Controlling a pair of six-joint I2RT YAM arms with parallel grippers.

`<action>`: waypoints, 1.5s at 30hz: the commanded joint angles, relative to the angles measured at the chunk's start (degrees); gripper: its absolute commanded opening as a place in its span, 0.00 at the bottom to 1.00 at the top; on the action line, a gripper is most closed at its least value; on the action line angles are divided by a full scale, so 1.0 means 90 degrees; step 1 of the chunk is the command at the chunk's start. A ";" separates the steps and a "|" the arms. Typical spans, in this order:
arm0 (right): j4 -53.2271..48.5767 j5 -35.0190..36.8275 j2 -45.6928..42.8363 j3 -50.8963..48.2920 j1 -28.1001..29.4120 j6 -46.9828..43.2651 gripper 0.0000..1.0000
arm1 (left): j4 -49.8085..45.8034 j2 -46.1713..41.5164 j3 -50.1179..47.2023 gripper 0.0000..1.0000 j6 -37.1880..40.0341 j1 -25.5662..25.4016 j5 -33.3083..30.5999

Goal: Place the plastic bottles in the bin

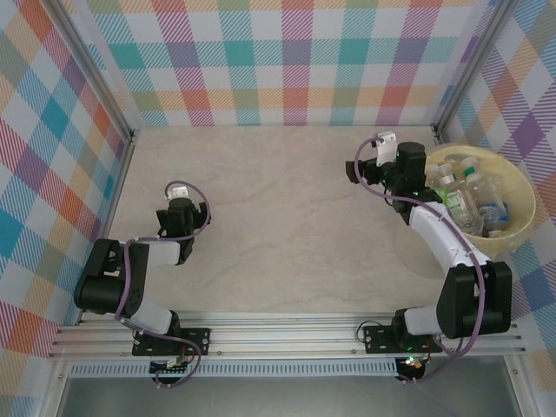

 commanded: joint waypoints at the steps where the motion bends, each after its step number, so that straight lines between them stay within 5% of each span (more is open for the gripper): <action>1: -0.0878 -0.0274 0.0549 -0.0570 -0.0116 -0.0232 1.00 | 0.0539 0.0026 -0.0024 1.00 0.0088 0.0086 0.0110; 11: -0.1888 -0.0901 -0.0619 0.0400 0.1050 -0.0461 1.00 | 0.0520 0.0026 -0.0015 1.00 0.0088 0.0092 0.0109; 16: -0.1214 -0.1183 -0.0125 -0.0186 0.1470 0.0264 1.00 | 0.0520 0.0026 -0.0010 1.00 0.0094 0.0087 0.0109; 19: -0.0437 -0.0515 -0.0025 -0.0693 0.1492 0.0822 1.00 | 0.0523 0.0028 -0.0015 1.00 0.0088 0.0086 0.0109; 32: 0.0098 -0.0204 0.0340 -0.1252 0.0024 0.0682 1.00 | 0.0526 0.0026 -0.0015 1.00 0.0088 0.0090 0.0109; 45: 0.1808 0.0391 0.0637 -0.2225 -0.0445 0.0694 1.00 | 0.0520 0.0039 -0.0015 1.00 0.0090 0.0092 0.0118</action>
